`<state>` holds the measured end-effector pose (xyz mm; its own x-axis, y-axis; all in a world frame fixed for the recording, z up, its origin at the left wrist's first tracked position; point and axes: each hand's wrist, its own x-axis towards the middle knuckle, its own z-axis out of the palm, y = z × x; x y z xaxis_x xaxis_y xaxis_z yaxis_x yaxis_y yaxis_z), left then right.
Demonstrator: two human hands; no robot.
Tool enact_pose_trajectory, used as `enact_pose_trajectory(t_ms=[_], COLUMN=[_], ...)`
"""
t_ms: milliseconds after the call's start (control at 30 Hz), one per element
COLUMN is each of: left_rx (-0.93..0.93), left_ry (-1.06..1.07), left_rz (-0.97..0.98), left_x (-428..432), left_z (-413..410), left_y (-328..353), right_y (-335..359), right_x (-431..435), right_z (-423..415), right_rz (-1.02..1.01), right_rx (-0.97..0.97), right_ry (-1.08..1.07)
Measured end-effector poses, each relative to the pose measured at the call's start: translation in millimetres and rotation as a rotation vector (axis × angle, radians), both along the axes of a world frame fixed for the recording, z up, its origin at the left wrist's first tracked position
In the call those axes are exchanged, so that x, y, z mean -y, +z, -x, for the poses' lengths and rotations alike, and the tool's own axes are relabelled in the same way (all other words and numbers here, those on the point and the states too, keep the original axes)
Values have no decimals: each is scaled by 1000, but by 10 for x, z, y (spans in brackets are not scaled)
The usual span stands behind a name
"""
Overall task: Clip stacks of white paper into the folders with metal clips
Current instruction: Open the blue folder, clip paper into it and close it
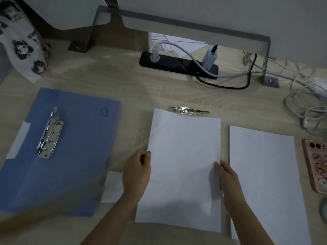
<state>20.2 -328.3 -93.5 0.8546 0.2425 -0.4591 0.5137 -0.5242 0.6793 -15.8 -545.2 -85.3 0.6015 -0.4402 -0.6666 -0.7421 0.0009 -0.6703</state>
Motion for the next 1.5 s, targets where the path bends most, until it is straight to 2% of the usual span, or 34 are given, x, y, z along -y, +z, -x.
enact_pose_trajectory(t_ms=[167, 400, 667, 1067, 1133, 1200, 1267, 1333, 1433, 1500], left_rx=[24, 20, 73, 86, 76, 100, 223, 348, 450, 463], left_ry=[49, 78, 58, 17, -10, -32, -115, -272, -535, -628], left_rz=[-50, -109, -246, -311, -344, -393, -493, -555, -491, -486], left_x=[17, 26, 33, 13, 15, 20, 9, -4, 11, 20], left_z=[-55, -95, -105, -111, -117, -121, -123, -124, -132, -158], left_y=[2, 17, -27, -121, -117, -104, -142, -211, -296, -323], right_y=[28, -70, -128, -169, -175, -170, -183, -174, -193, -194], right_x=[1, -53, -57, -67, -117, -184, -232, -254, -250, -241], right_z=[-76, -120, -169, -188, -171, -147, -135, -136, -145, -160], right_rz=[38, 282, 382, 461, 523, 676, 775, 787, 722, 682], right_rx=[1, 75, 65, 51, 66, 100, 137, 192, 203, 204], right_ry=[49, 202, 296, 345, 338, 314, 346, 431, 448, 426])
